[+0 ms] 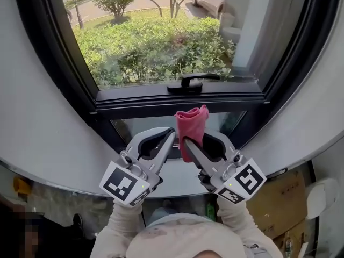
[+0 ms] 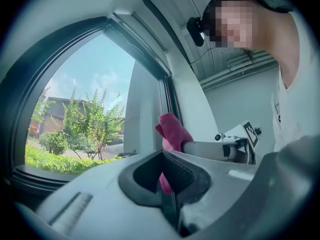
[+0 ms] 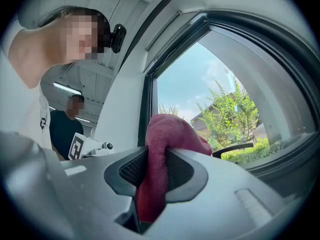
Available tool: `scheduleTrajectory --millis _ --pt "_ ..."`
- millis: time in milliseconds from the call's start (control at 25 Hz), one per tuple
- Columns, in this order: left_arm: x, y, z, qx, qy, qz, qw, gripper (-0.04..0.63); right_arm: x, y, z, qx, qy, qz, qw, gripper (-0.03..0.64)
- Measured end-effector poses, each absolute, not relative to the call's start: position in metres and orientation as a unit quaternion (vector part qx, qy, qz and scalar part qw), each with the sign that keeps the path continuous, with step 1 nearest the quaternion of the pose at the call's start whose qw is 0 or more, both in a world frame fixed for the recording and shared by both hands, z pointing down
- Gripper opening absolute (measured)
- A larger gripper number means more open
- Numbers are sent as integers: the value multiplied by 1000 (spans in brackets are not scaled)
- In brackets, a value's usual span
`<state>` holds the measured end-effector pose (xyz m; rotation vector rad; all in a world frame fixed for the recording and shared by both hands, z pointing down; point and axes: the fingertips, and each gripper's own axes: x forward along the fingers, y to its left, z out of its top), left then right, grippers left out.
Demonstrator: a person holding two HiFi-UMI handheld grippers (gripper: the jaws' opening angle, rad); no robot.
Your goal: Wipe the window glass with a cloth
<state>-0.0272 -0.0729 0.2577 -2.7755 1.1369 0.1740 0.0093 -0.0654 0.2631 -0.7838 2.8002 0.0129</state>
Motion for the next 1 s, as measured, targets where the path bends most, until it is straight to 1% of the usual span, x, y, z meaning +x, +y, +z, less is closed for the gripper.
scheduleTrajectory --millis 240,640,1000 --pt "-75 -90 254 -918 382 68 85 0 -42 -95 228 -263 958 43 105 100" --pt "-130 -94 255 -905 408 94 75 0 -118 -156 122 -264 951 138 86 98" --pt "-169 -89 249 -890 438 97 78 0 -197 -221 38 -288 942 156 67 98"
